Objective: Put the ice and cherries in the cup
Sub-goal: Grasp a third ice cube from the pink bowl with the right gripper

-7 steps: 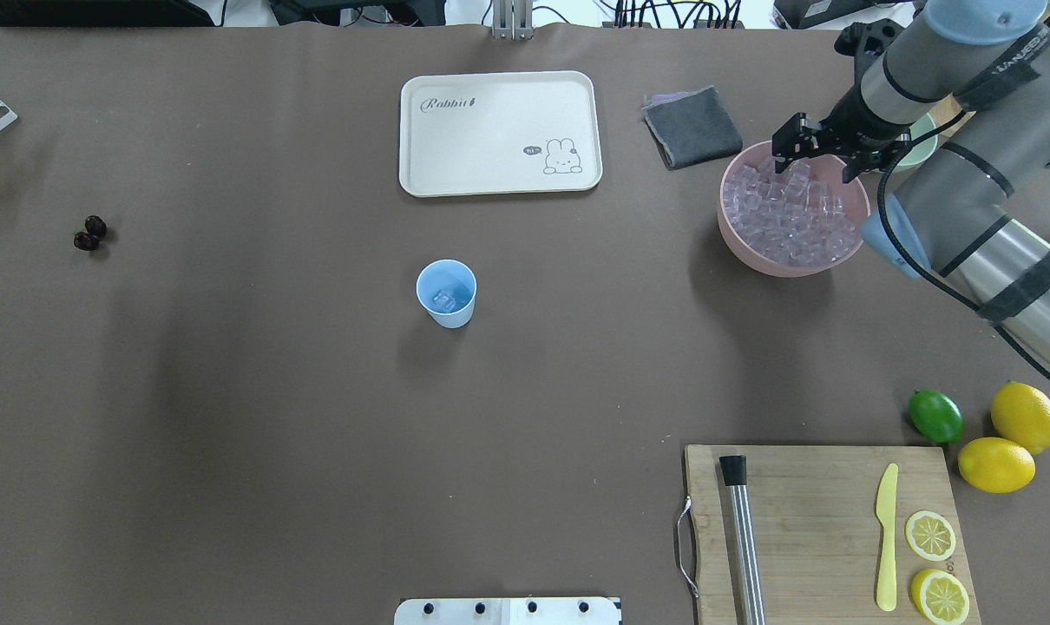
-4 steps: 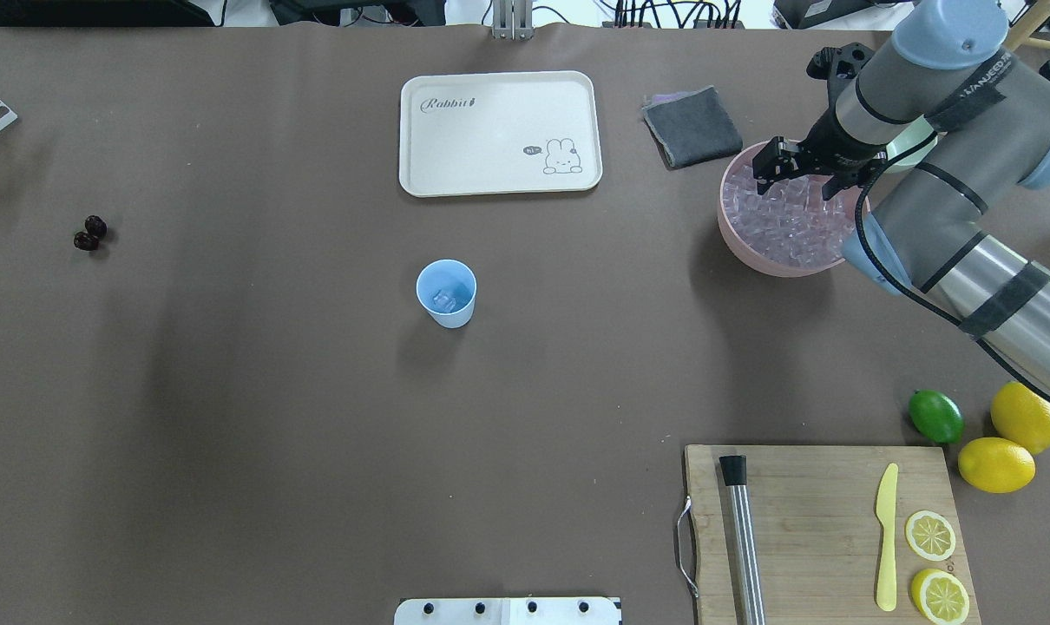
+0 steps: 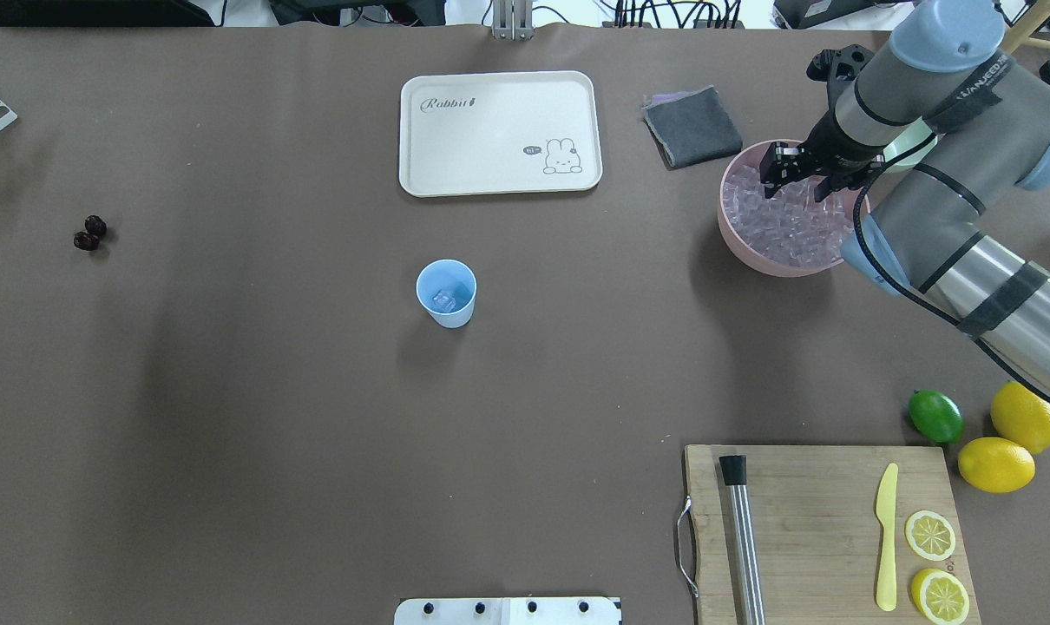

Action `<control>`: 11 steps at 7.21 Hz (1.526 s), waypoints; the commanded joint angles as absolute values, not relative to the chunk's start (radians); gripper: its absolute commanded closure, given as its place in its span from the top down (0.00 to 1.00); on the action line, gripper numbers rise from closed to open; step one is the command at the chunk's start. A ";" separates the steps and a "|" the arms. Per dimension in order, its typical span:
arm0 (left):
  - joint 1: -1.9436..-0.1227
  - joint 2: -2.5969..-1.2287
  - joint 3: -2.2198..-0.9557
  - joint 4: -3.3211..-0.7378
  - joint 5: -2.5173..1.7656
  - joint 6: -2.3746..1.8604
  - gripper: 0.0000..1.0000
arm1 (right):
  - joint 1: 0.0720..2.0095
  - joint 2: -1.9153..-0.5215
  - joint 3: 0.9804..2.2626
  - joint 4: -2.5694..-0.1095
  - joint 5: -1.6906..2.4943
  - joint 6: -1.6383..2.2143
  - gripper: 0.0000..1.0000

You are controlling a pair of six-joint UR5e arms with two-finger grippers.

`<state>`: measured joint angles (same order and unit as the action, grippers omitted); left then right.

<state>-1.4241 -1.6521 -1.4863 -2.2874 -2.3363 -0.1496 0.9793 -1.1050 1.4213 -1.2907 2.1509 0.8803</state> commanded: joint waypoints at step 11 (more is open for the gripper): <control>-1.420 -1.663 -1.471 -2.292 -2.336 -0.155 0.98 | 0.997 -1.086 1.423 -1.265 2.135 0.879 0.01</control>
